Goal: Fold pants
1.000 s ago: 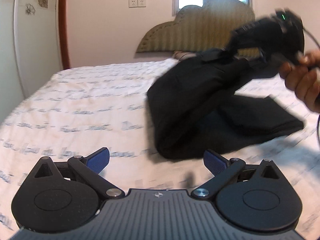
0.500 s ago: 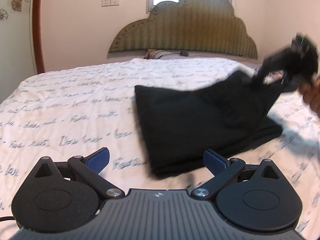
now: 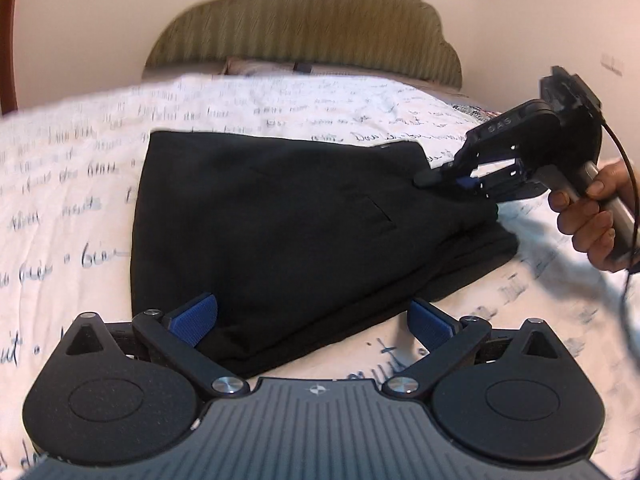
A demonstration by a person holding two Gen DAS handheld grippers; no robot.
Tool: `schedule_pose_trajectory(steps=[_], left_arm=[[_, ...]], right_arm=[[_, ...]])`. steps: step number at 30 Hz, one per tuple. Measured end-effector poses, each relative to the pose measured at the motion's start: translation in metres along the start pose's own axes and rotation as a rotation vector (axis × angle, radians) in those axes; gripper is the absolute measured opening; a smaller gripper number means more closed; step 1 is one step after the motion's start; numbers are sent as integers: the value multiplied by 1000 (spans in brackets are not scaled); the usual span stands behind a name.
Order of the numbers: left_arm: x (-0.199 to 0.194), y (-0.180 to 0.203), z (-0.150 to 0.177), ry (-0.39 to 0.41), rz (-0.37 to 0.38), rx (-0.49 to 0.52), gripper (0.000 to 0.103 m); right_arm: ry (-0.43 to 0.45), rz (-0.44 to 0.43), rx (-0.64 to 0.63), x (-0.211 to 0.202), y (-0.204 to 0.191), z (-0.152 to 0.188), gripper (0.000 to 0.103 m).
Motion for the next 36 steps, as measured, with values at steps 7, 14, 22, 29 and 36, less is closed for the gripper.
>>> schedule_pose_trajectory(steps=[7, 14, 22, 29, 36], left_arm=[[-46, -22, -14, 87, -4, -33, 98], [-35, -33, -16, 64, -98, -106, 97], [-26, -32, 15, -33, -270, 105, 96], [-30, -70, 9, -41, -337, -40, 86], [-45, -65, 7, -48, -256, -99, 69]], right_arm=[[178, 40, -29, -43, -20, -4, 20], [70, -85, -187, -7, -86, 37, 20], [55, -73, -13, 6, -18, 55, 19], [45, -63, -43, 4, -18, 57, 19], [46, -77, -41, 5, -20, 57, 19]])
Point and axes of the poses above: each gripper's, at about its wrist camera, not at the fingertips, and x roughly the way its jaws point, y to its right, z to its underside, the point moved 5 cm from there along x, roughly the way its jaws point, and after that the axes turned 11 degrees about -z, right-handed, at the moved point
